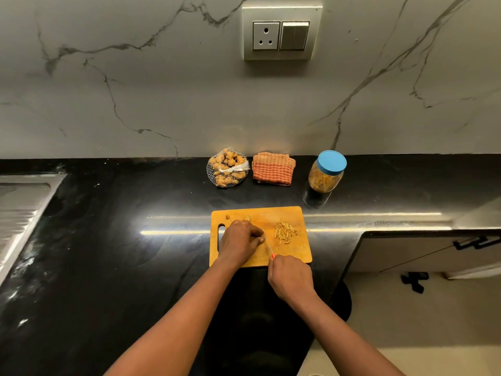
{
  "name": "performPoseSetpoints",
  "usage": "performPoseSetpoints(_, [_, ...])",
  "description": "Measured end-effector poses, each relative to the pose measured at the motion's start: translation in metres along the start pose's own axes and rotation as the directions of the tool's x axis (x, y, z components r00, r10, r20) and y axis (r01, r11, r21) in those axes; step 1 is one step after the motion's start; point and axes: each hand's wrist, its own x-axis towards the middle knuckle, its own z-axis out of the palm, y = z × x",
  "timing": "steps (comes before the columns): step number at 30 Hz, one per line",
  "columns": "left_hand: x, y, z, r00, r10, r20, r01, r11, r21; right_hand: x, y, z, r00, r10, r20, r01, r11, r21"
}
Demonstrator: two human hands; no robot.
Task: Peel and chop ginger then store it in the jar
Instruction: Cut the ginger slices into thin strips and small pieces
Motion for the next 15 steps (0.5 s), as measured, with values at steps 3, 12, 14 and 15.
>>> performPoseSetpoints(3, [-0.004,-0.002,0.001,0.999,-0.002,-0.042,0.006,0.997,0.079,0.003,-0.002,-0.004,0.999,0.014,0.031,-0.013,0.999,-0.033])
performPoseSetpoints(12, [-0.005,-0.009,0.005,0.998,0.029,-0.059,-0.018,0.985,0.171,-0.002,-0.004,0.002,0.999,0.005,-0.045,-0.002,0.998,0.057])
performPoseSetpoints(14, [-0.005,-0.014,0.007,0.993,0.079,-0.085,-0.061,0.978,0.199,-0.002,-0.004,0.003,0.999,0.006,-0.044,-0.003,0.998,0.069])
performPoseSetpoints(15, [-0.006,-0.016,0.009,0.99,0.1,-0.098,-0.079,0.976,0.201,-0.001,-0.003,0.003,0.999,0.007,-0.041,-0.004,0.997,0.071])
